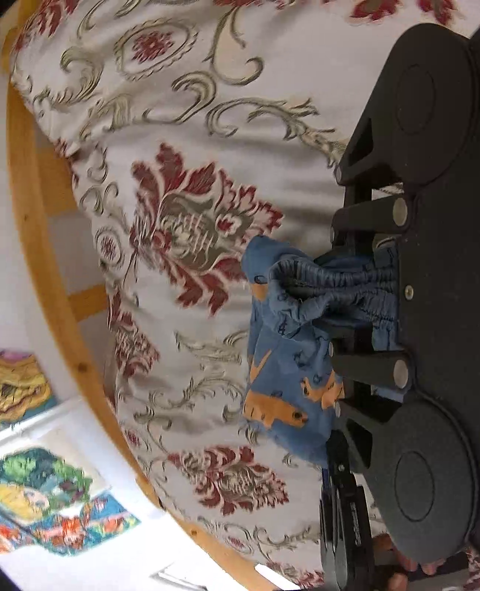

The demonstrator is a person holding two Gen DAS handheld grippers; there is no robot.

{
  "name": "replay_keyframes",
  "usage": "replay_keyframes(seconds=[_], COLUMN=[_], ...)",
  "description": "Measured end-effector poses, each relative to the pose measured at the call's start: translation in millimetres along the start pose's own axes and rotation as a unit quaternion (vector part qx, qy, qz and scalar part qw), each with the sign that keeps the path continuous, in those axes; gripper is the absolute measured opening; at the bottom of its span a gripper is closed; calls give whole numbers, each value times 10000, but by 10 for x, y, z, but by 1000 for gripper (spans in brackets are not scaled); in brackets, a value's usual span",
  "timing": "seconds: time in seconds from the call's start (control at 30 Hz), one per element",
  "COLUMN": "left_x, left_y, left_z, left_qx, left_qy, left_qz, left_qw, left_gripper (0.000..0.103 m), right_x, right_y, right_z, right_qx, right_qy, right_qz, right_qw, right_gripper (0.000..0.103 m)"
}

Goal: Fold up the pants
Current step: 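Set the folded pants flat on the bedspread and open both tools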

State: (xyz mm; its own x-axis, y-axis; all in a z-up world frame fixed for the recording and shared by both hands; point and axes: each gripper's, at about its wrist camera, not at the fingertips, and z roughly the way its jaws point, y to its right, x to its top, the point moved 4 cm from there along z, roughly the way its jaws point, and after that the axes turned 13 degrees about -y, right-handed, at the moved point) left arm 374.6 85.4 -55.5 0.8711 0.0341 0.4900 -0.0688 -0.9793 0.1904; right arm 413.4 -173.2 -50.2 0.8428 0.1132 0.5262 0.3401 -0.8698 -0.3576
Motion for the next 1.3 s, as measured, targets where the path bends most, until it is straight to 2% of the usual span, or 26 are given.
replay_keyframes(seconds=[0.03, 0.07, 0.1, 0.13, 0.2, 0.27, 0.4, 0.6, 0.8, 0.97, 1.2, 1.3], left_x=[-4, -10, -22, -49, -106, -217, -596, -1244, -1581, -1660, -1679, -1697], left_y=[-10, -23, -33, -29, -23, 17, 150, 338, 379, 380, 438, 453], left_z=[-7, -32, -82, -145, -300, -451, -775, -1165, -1383, -1411, -1340, -1297], left_qx=[8, 26, 84, 132, 233, 279, 771, 1027, 1024, 919, 938, 840], left_qy=[10, 24, 83, 177, 355, 405, 540, 679, 881, 853, 794, 720], left_qz=[-34, -82, -130, -153, -195, -233, -76, -39, -250, -420, -311, -270], left_qw=[10000, 10000, 9998, 9996, 9989, 9985, 9955, 9924, 9905, 9912, 9919, 9935], left_gripper=[33, 46, 64, 71, 79, 86, 98, 102, 102, 103, 103, 103], right_x=[-19, -51, -86, -138, -251, -401, -812, -1413, -1739, -1807, -1854, -1876], right_y=[-23, -58, -89, -135, -229, -324, -527, -729, -791, -771, -700, -680], right_z=[-46, -107, -168, -250, -420, -623, -1000, -1369, -1508, -1548, -1519, -1502], right_qx=[-77, -140, -196, -277, -404, -553, -741, -933, -1004, -995, -877, -869], right_qy=[50, 117, 182, 272, 446, 653, 969, 1172, 1171, 1162, 1098, 1068], right_qz=[-60, -165, -252, -353, -474, -507, -534, -491, -517, -465, -300, -291], right_qw=[9999, 9997, 9993, 9986, 9971, 9950, 9911, 9875, 9867, 9871, 9896, 9901], right_gripper=[42, 48, 52, 58, 64, 77, 89, 98, 102, 102, 102, 102])
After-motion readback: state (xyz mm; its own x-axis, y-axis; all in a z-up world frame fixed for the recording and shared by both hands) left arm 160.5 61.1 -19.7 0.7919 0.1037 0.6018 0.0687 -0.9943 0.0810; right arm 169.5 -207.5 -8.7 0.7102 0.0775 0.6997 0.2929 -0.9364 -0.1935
